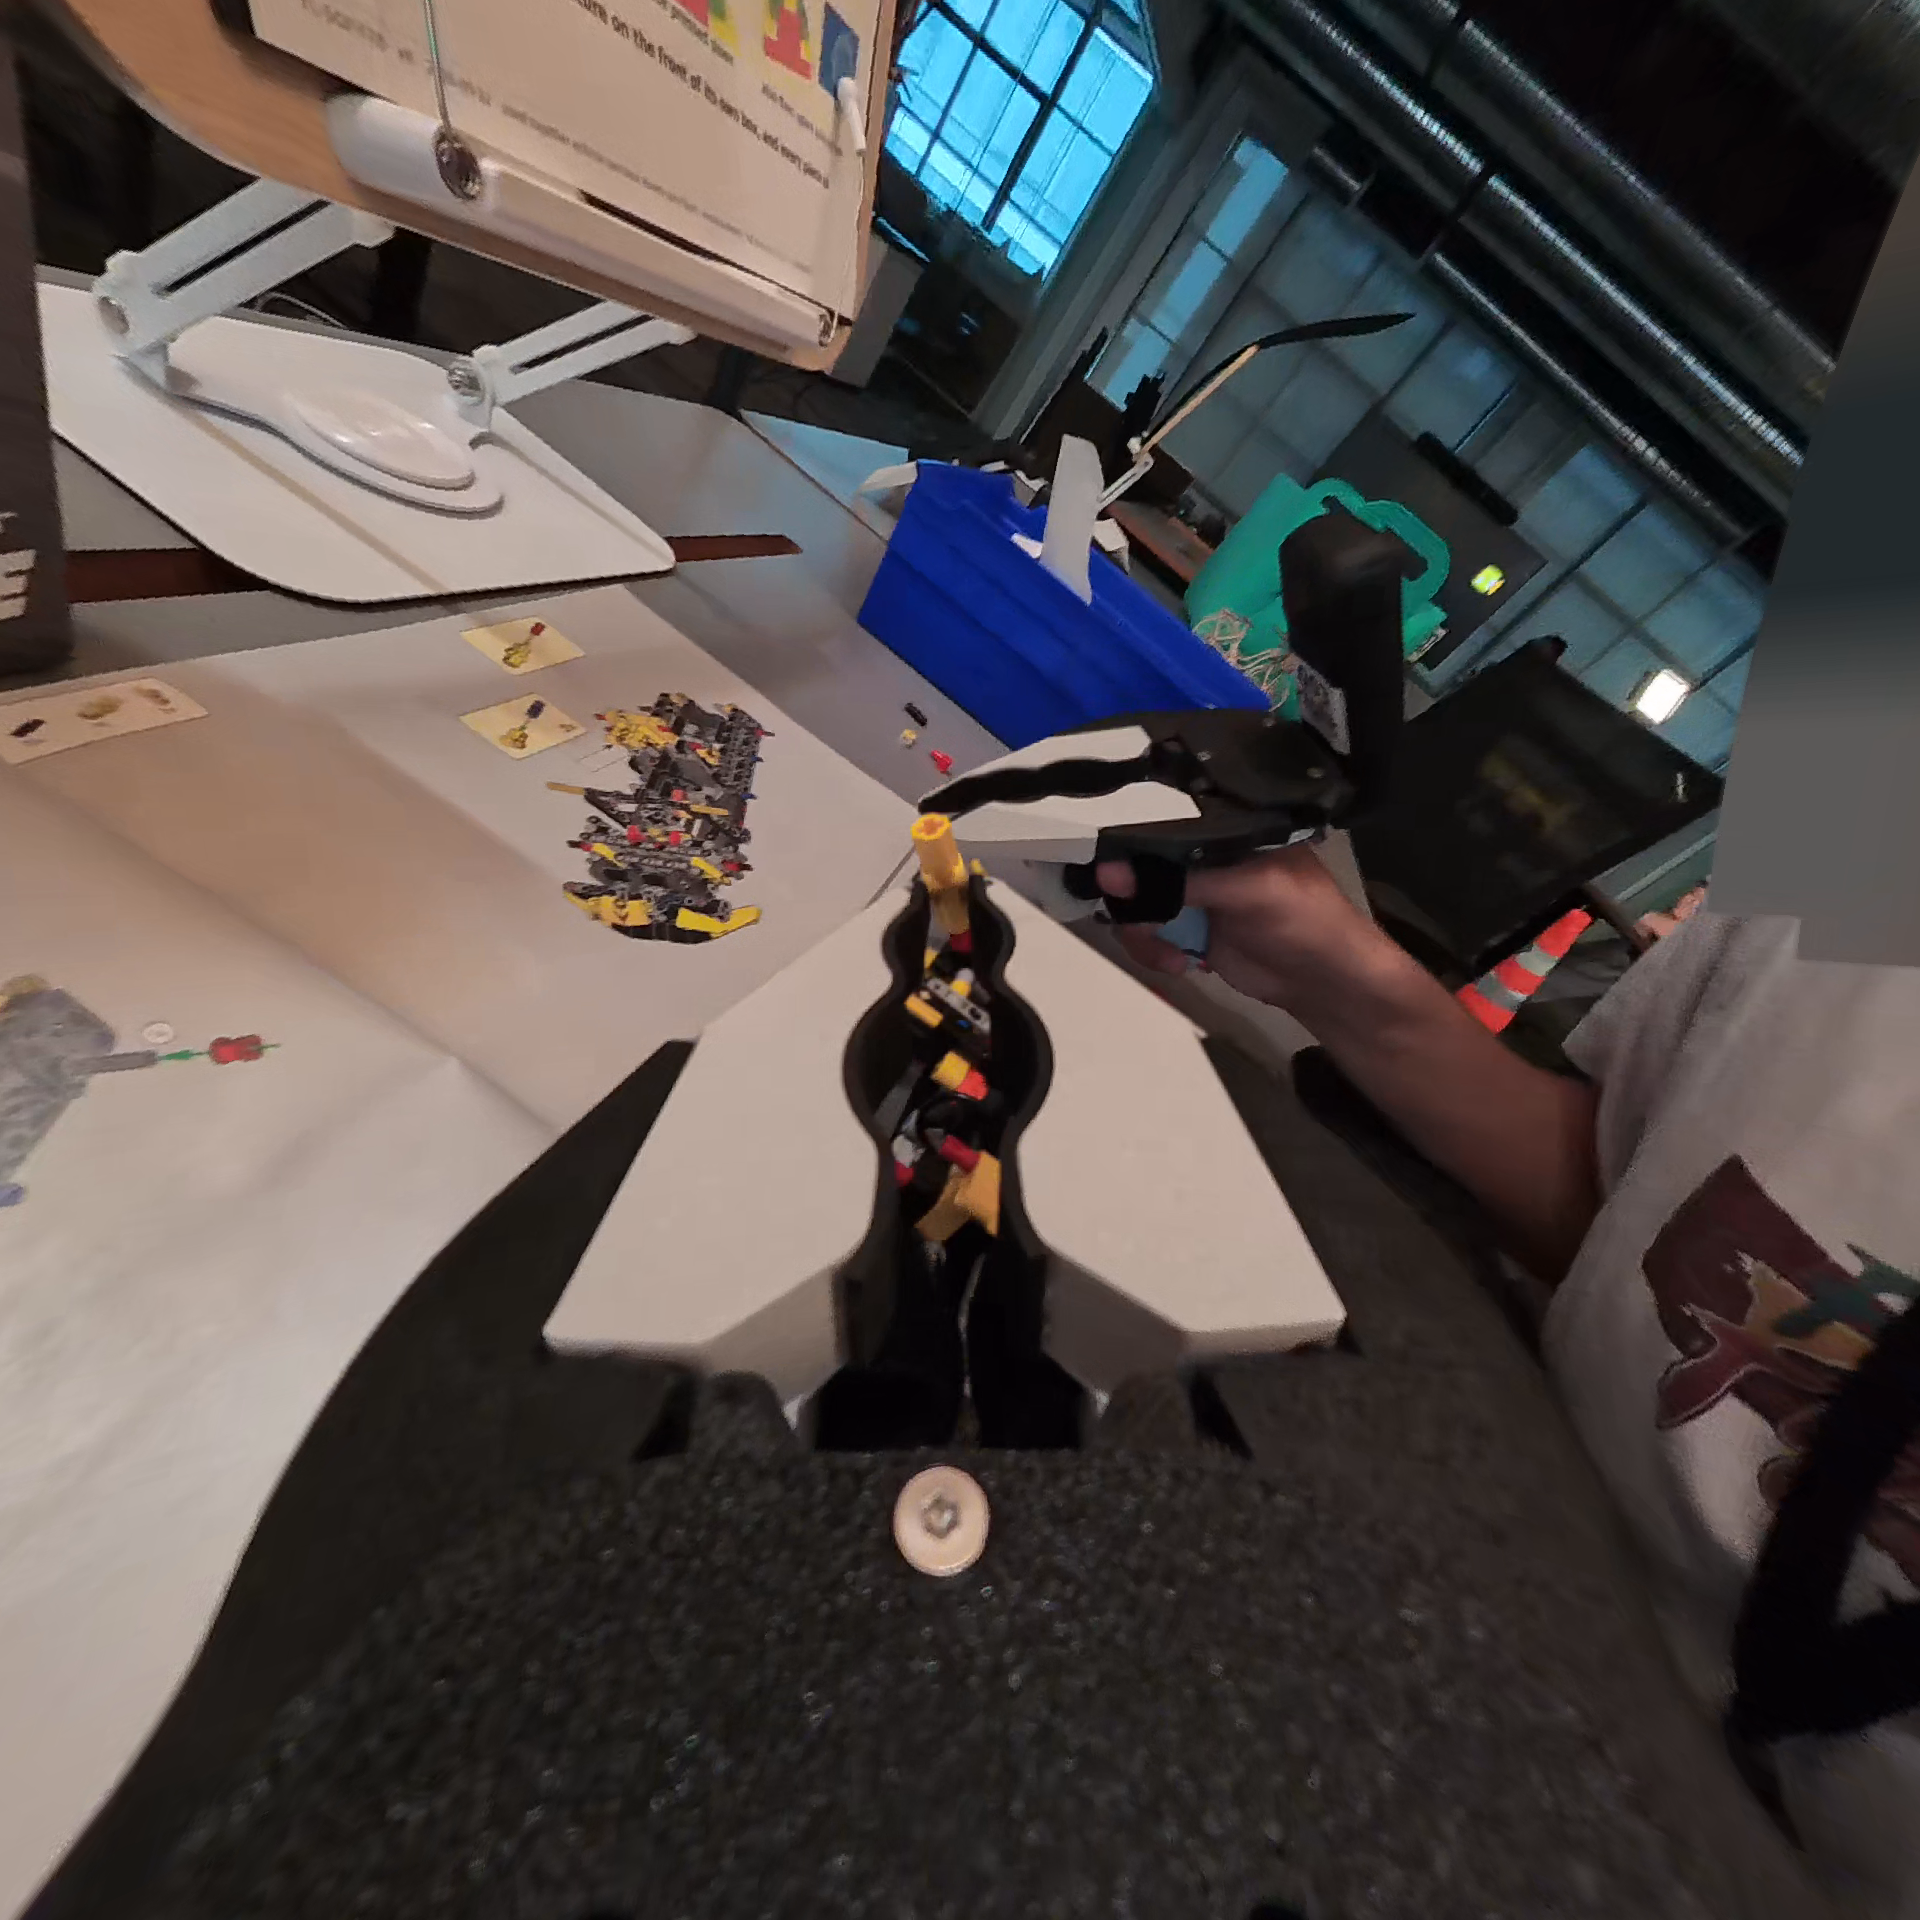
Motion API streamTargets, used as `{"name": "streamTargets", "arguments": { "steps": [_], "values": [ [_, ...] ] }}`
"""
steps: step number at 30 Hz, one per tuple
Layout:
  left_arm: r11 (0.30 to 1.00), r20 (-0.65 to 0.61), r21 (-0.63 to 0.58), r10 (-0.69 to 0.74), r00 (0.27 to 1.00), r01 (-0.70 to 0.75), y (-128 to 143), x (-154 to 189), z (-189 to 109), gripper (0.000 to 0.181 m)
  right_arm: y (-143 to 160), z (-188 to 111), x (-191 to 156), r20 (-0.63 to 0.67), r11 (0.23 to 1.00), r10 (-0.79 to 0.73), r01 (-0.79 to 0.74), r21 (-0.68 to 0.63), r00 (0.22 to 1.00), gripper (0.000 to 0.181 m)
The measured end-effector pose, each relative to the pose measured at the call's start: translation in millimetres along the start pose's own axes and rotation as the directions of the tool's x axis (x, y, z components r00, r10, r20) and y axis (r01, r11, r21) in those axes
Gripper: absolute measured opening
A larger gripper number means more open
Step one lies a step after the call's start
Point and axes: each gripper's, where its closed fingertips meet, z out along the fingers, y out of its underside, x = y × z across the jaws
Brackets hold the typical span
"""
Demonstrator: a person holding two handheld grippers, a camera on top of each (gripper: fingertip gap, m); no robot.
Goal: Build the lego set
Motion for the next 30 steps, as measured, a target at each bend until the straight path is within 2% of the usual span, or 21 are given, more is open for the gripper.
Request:
{"name": "streamTargets", "arguments": {
  "steps": [5,10,17,30],
  "values": [
    [0.999,0.061,0.016,0.027,0.998,-0.028,1,-17,-7,0.008,6,4,-1,0.016,1.0,-0.01,0.01,-0.017,1.0,0.022],
    [0.998,0.049,0.057,0.031,0.998,-0.034,-6,-17,-12,0.008,2,-3,8,0.009,0.999,0.036,-0.036,-0.005,0.999,0.021],
    [0.993,0.149,-0.006,0.116,0.982,-0.117,5,-35,-10,0.008,6,0,10,0.053,0.997,0.08,-0.08,0.003,0.995,0.022],
    [0.991,0.057,0.12,0.048,0.997,-0.055,-8,-22,-11,0.007,-2,2,4,0.077,0.996,0.059,-0.064,0.064,0.995,0.02]
  ]
}}
